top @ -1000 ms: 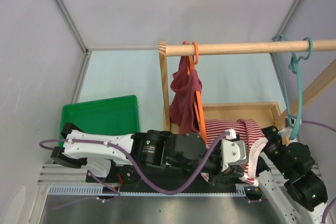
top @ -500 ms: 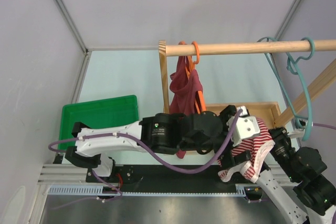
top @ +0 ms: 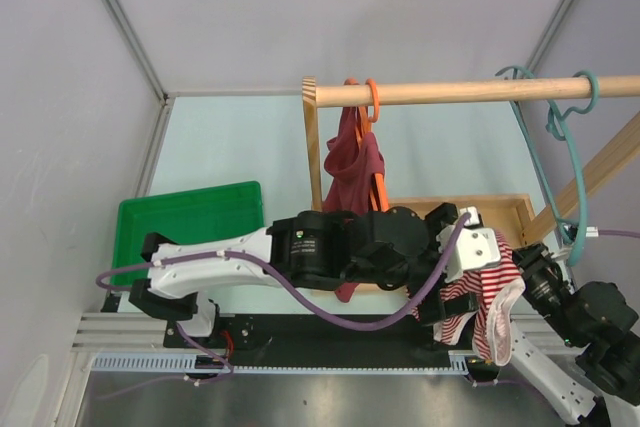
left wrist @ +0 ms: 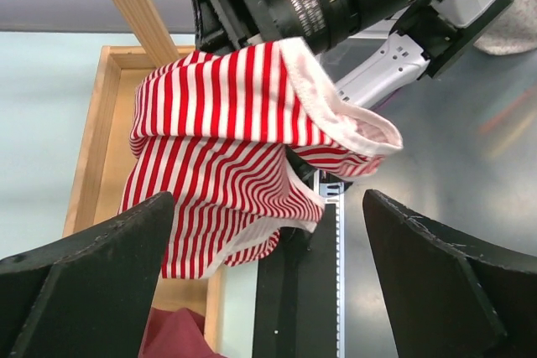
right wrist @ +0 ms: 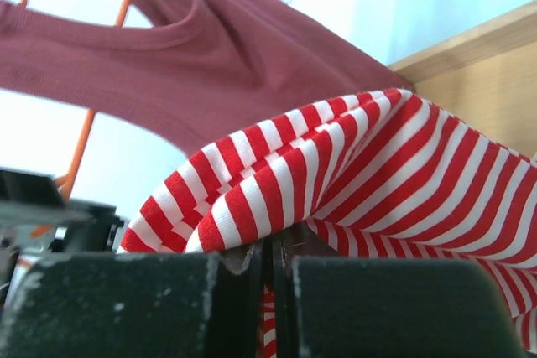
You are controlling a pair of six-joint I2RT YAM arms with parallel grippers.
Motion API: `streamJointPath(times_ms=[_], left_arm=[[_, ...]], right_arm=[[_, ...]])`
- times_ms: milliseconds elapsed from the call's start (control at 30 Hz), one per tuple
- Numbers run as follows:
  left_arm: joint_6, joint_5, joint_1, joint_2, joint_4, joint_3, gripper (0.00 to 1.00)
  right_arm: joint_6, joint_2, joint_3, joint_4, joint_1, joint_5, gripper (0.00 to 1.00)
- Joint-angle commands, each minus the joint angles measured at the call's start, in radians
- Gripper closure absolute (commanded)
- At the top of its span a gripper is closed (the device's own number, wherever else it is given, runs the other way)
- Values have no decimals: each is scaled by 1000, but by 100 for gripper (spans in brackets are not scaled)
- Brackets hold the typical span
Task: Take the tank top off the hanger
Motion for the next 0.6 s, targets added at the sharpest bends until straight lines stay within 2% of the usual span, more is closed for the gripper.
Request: streamJointPath(times_ms=[0, 133, 267, 567], left_arm=[[47, -41, 11, 57, 4, 53, 1], [62, -66, 11, 101, 45, 44, 1], [75, -75, 11, 100, 146, -43, 1], [45, -147, 12, 137, 189, -51, 1]], right_arm=[[-56, -11, 89, 49, 31, -19, 100], [-63, -13, 132, 47, 47, -65, 100], [-51, -13, 150, 55, 51, -103, 100], [-8, -13, 198, 75, 76, -125, 100]])
